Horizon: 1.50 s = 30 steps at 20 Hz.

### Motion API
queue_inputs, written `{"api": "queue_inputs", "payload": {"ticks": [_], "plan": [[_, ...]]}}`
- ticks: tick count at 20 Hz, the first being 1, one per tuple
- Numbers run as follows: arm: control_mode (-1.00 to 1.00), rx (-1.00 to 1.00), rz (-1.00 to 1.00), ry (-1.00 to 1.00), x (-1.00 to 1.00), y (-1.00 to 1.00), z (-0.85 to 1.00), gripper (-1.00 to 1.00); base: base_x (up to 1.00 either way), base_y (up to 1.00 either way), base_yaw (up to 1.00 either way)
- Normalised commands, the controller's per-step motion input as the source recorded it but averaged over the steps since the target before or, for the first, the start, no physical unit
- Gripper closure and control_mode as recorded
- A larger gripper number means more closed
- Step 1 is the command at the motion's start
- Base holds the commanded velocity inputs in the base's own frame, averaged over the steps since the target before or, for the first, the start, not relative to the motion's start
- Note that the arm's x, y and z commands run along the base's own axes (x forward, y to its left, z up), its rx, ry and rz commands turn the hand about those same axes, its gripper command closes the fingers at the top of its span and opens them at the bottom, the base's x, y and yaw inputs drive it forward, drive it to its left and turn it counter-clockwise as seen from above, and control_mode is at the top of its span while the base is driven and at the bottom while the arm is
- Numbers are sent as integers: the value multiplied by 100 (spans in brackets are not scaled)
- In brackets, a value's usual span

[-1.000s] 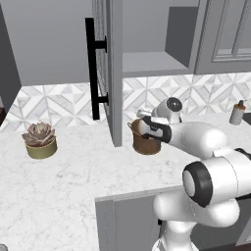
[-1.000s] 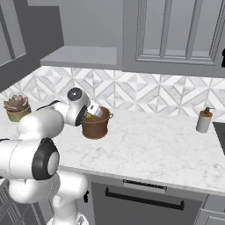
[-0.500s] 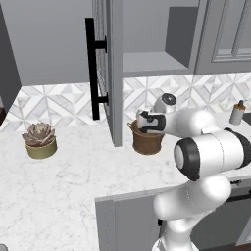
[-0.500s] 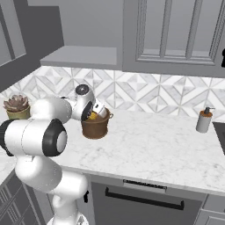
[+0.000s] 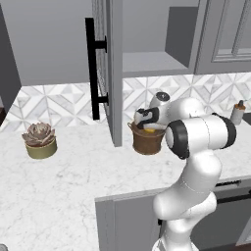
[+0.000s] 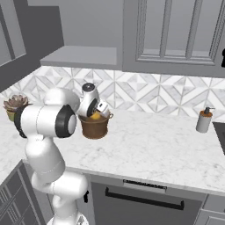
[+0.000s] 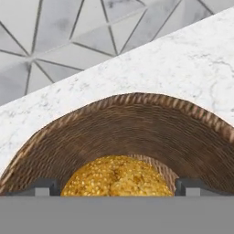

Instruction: Open the cabinet, pick up the bread from the cabinet and place it in the basket. Then move the basket to the dining counter.

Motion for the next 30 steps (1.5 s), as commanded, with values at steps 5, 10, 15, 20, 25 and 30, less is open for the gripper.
{"api": "queue_inputs", "payload": {"ticks": [5,10,15,20,25,30], "plan": [[-100,0,0,8,21,0,-34,100,0,0,0],[-100,0,0,6,52,2,-24,100,0,0,0],[-100,0,0,7,9,1,-33,100,0,0,0],[-100,0,0,9,0,8,-43,-100,0,0,0],[-100,0,0,3,-8,0,-33,-100,0,0,0],[-100,0,0,-5,-49,0,-13,-100,0,0,0]]}}
